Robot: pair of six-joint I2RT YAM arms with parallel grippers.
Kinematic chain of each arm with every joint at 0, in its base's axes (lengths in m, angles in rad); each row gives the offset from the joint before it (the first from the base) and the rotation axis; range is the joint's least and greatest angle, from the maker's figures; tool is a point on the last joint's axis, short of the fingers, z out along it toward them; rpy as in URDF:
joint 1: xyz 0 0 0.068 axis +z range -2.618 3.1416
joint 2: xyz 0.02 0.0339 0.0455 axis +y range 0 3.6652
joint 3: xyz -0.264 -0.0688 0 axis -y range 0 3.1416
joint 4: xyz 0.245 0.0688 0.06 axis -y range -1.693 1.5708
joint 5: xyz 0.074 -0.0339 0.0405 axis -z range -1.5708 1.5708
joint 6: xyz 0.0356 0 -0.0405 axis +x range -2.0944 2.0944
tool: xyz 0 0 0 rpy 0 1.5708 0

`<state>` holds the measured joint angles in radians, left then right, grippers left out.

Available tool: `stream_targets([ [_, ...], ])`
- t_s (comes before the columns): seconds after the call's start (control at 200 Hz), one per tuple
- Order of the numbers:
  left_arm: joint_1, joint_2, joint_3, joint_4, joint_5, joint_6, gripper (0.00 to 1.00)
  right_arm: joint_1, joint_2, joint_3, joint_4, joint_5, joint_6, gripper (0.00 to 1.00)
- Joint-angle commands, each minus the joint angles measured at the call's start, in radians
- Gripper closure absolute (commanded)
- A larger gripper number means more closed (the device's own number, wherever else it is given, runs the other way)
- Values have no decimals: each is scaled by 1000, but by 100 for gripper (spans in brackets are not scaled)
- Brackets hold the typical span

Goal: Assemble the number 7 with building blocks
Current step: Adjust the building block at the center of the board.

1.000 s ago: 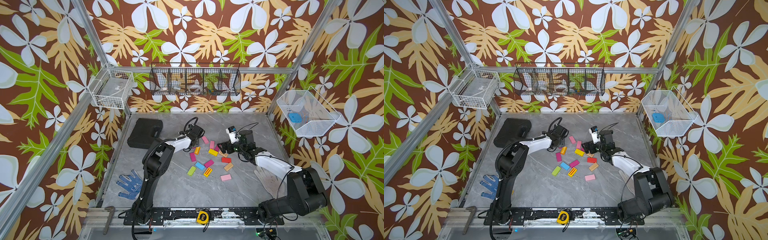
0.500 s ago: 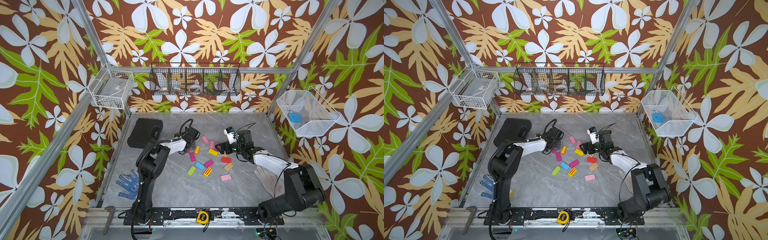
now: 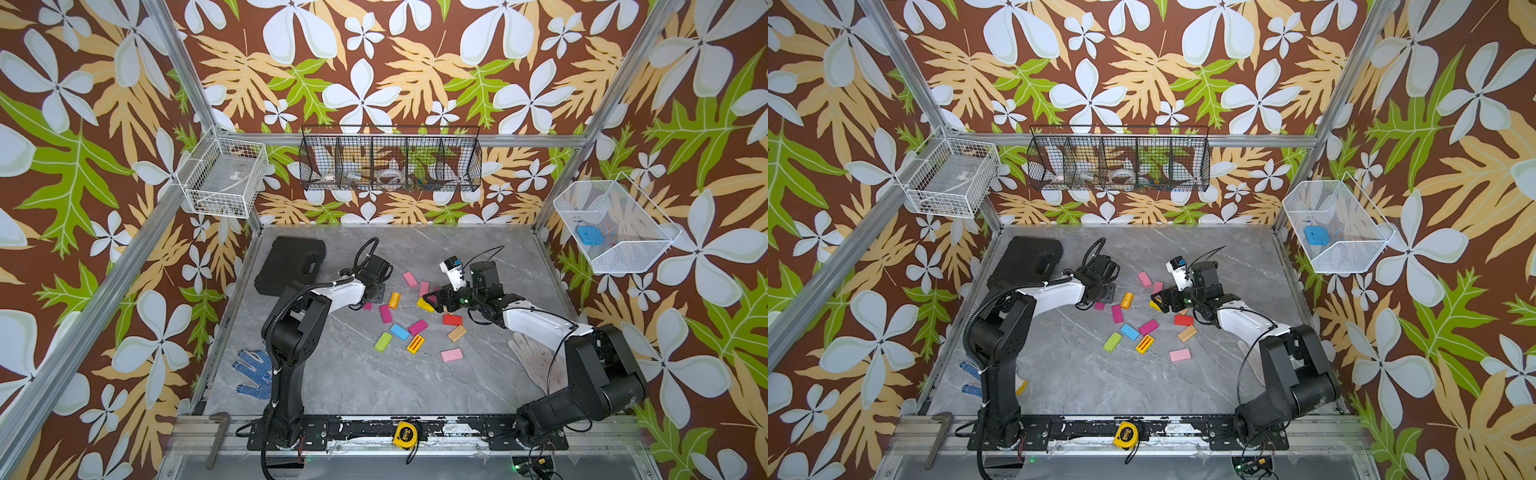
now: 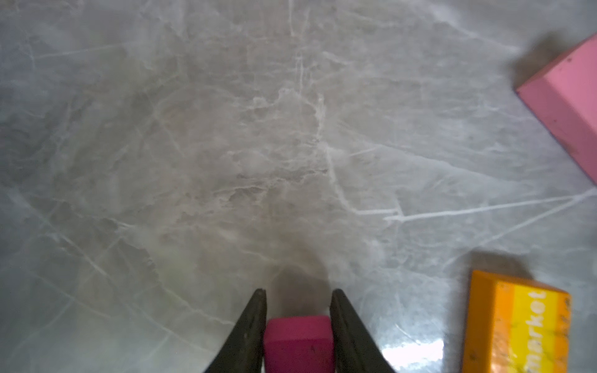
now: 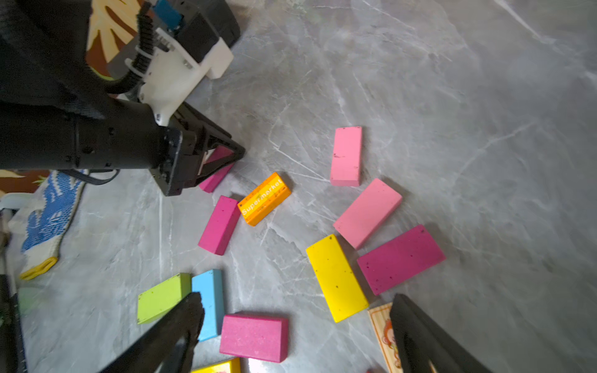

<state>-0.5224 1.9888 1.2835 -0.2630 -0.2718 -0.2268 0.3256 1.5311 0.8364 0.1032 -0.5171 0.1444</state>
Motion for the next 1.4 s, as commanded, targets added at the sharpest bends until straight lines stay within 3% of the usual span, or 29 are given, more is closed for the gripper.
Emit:
stream_targets([
  [0.0, 11, -31, -6, -4, 21, 41, 51, 3, 18, 20, 13, -84, -14, 9],
  [0.2, 71, -146, -97, 22, 75, -58, 29, 21, 81, 92, 0, -100, -18, 10],
  [0.47, 225, -401, -345, 92, 92, -277, 28, 114, 218, 234, -12, -96, -11, 10],
  [0.586, 247, -483, -412, 81, 63, -310, 19, 158, 294, 306, -17, -94, -8, 10],
  [0.781, 315, -514, -449, 72, 47, -333, 17, 237, 446, 480, -48, -88, 21, 11],
  [0.951, 405, -512, -482, 127, 100, -344, 16, 287, 604, 658, -95, -71, 74, 14],
  [1.066, 414, -506, -481, 156, 135, -329, 17, 302, 698, 759, -143, -39, 120, 19],
  [1.396, 414, -565, -512, 165, 212, -326, 16, 337, 742, 795, -223, 66, 198, 20],
])
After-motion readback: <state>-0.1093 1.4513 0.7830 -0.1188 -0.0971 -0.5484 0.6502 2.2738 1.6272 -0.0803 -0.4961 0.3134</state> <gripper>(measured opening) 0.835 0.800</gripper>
